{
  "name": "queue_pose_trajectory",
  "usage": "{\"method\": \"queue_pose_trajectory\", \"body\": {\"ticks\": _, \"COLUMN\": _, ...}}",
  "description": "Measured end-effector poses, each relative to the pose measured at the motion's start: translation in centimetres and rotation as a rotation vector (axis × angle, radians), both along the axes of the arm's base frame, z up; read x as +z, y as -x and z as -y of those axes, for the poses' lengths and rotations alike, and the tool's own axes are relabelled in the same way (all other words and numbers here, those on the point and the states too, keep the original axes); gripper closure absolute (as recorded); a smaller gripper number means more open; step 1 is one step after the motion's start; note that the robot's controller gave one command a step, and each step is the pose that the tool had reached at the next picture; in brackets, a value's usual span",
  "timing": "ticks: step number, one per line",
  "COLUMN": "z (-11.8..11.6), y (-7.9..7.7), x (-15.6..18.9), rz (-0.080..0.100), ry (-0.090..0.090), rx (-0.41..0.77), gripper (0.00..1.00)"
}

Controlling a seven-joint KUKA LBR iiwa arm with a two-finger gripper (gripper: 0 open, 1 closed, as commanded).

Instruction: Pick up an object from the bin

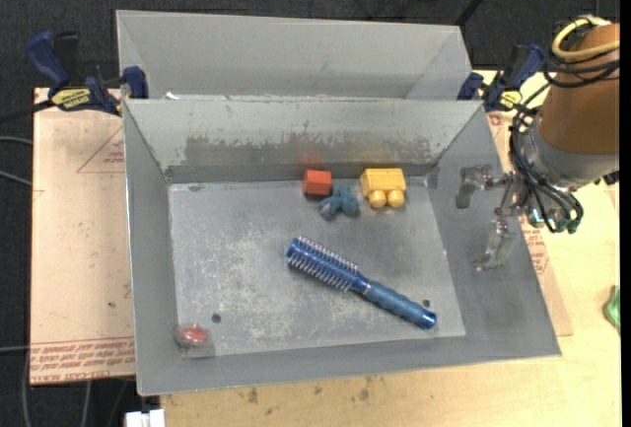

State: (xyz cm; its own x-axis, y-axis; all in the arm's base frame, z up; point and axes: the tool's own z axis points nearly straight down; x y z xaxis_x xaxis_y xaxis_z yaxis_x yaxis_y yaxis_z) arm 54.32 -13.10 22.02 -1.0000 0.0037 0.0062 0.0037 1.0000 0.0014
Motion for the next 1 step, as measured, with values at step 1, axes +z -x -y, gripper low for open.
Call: {"method": "queue_pose_trajectory", "body": {"ticks": 1, "z": -3.94, "y": 3.2, "x": -10.37, "rz": -0.002, "ry": -0.002, "rx": 0.006, "gripper": 0.0}}
